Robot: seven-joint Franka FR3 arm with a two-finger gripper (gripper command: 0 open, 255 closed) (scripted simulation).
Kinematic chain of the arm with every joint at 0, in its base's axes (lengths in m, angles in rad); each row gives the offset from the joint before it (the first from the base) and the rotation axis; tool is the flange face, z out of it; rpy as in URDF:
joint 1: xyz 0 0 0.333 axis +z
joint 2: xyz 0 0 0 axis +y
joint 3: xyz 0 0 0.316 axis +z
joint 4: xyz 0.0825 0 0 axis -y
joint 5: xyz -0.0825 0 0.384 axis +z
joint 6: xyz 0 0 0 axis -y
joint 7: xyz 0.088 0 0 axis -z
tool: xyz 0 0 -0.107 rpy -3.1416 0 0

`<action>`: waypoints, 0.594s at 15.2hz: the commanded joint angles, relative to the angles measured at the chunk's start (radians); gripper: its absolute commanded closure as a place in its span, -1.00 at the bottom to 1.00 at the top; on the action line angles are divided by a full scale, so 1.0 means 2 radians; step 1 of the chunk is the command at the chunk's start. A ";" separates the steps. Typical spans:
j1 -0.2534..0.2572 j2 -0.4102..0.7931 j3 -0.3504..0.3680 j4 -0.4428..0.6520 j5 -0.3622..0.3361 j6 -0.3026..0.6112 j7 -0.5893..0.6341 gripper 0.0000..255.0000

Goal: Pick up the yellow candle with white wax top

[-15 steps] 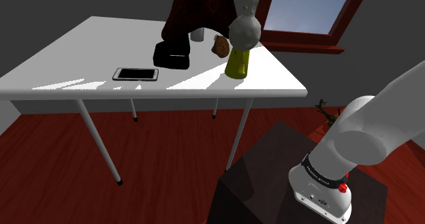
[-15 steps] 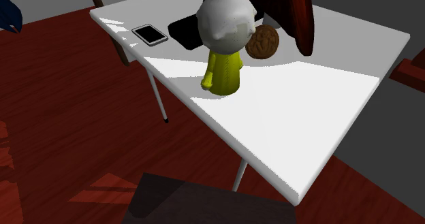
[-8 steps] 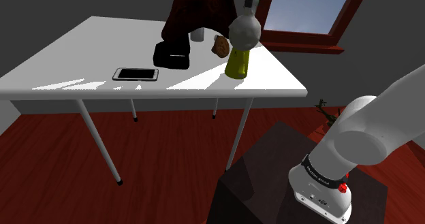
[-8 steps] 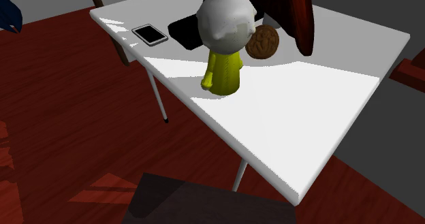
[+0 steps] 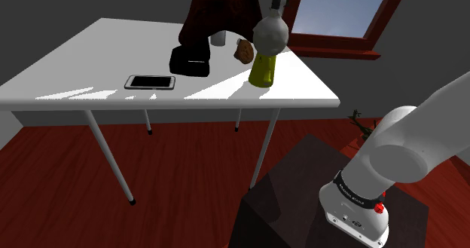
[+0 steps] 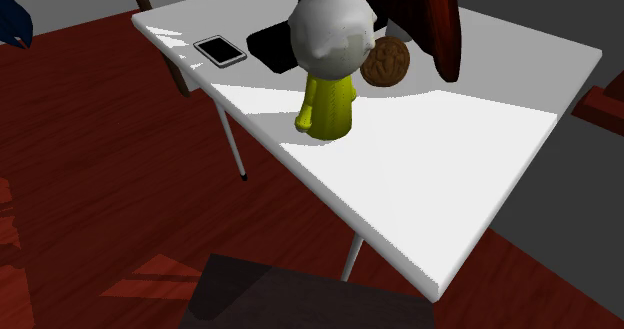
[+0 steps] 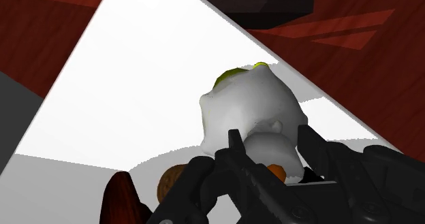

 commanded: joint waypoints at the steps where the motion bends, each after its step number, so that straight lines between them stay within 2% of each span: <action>1: 0.000 0.000 0.000 -0.001 0.000 0.000 0.000 1.00; 9: 0.000 0.032 0.001 0.092 -0.001 -0.060 -0.001 1.00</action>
